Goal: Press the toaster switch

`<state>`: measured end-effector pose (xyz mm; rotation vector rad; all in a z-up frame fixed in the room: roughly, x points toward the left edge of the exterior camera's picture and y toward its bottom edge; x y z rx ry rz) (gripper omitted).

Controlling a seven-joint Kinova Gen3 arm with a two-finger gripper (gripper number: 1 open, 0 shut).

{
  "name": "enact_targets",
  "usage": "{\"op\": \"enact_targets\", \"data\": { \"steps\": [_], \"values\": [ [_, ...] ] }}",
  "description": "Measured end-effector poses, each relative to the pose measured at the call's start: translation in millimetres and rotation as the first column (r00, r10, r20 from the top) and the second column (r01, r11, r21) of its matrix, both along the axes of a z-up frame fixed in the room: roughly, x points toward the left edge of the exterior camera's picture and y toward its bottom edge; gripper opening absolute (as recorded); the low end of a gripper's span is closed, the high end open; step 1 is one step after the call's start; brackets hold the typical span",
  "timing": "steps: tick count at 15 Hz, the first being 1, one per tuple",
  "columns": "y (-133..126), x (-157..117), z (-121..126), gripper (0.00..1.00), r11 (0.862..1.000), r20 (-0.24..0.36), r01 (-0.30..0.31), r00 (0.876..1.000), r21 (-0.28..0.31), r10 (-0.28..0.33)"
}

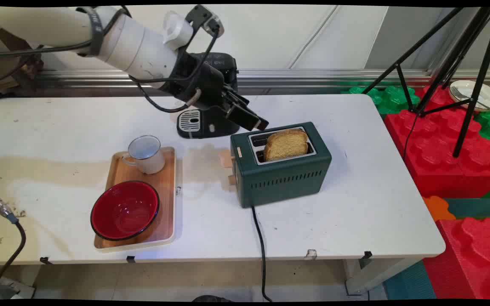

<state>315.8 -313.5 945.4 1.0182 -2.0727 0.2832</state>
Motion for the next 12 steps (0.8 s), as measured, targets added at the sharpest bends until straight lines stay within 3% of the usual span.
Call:
{"op": "enact_targets", "data": {
  "steps": [12],
  "values": [
    [39.6,29.6,-10.6,1.0,0.999,-0.007,0.027,1.0,-0.03,-0.027]
  ]
}}
